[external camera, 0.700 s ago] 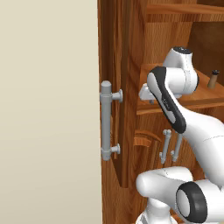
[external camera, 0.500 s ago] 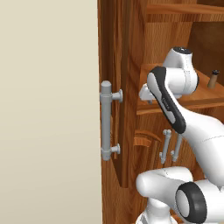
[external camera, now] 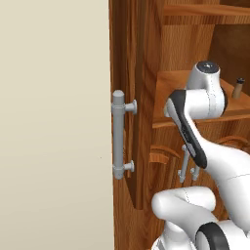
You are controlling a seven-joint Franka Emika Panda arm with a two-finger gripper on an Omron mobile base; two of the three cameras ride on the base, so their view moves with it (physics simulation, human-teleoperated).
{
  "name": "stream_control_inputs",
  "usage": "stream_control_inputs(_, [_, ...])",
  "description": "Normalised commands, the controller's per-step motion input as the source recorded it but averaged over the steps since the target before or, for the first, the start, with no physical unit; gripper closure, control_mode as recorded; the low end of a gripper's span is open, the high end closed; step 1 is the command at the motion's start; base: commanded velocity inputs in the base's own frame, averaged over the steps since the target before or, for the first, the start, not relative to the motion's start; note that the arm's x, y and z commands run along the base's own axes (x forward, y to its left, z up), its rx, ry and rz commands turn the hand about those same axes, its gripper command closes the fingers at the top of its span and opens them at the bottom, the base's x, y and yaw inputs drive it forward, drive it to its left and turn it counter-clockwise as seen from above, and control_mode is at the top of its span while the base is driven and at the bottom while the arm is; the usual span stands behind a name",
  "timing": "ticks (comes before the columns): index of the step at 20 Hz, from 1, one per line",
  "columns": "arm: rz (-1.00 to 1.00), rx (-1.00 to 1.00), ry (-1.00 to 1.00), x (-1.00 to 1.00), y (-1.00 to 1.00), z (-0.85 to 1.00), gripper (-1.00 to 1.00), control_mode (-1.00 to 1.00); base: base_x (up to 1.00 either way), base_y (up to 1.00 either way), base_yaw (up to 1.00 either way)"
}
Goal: Take 2 condiments from the cabinet and move them on the counter near the stove.Make sure the condiments are lined up with each other, next to each other.
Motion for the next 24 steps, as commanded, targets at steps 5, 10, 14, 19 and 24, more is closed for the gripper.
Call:
stream_control_inputs(5, [-0.26,-0.01,-0.15,-0.4,-0.69,0.0,-1.0,-1.0,0.0,0.0,0.0])
stream_control_inputs(10, [-0.32,0.01,-0.03,-0.38,-0.48,0.0,-1.0,-1.0,0.0,0.0,0.0])
stream_control_inputs(14, [-0.3,0.02,-0.01,-0.23,-0.43,0.1,-1.0,-1.0,0.0,0.0,0.0])
stream_control_inputs(19, [-0.29,0.04,0.0,-0.02,-0.27,0.11,-1.0,-1.0,0.0,0.0,0.0])
stream_control_inputs(24, [-0.23,0.04,-0.02,0.0,-0.28,0.14,-1.0,-1.0,0.0,0.0,0.0])
